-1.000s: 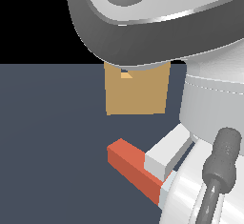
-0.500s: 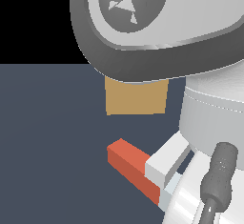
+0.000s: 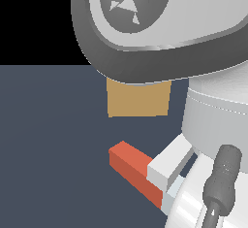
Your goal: Insert the peg into the horizontal hole in a box.
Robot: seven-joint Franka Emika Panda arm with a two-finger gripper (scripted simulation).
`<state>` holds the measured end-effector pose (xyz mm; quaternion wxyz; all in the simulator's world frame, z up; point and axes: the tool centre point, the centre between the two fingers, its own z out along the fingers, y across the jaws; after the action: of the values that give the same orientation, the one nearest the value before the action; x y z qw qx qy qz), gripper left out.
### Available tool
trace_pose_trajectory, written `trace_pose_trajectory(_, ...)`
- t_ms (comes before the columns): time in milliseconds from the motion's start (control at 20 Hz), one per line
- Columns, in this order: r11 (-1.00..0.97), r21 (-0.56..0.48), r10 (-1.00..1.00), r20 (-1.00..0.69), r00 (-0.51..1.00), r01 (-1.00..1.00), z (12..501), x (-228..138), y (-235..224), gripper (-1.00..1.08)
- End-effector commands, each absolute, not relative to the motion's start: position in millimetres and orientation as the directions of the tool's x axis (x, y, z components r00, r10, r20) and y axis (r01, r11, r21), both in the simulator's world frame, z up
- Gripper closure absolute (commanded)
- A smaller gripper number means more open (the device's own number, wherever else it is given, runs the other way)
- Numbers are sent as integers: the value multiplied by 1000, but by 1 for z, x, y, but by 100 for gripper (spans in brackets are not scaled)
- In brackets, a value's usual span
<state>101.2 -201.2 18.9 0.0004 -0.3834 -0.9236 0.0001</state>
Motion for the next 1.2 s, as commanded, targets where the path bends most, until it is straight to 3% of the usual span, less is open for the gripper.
trace_pose_trajectory(0, 704, 0, 710, 1, -704, 710, 20, 101, -201, 108)
trace_pose_trajectory(600, 643, 0, 766, 1, -643, 766, 36, 85, -186, 108)
trace_pose_trajectory(1150, 475, 0, 880, 1, -475, 880, 76, 54, -143, 108)
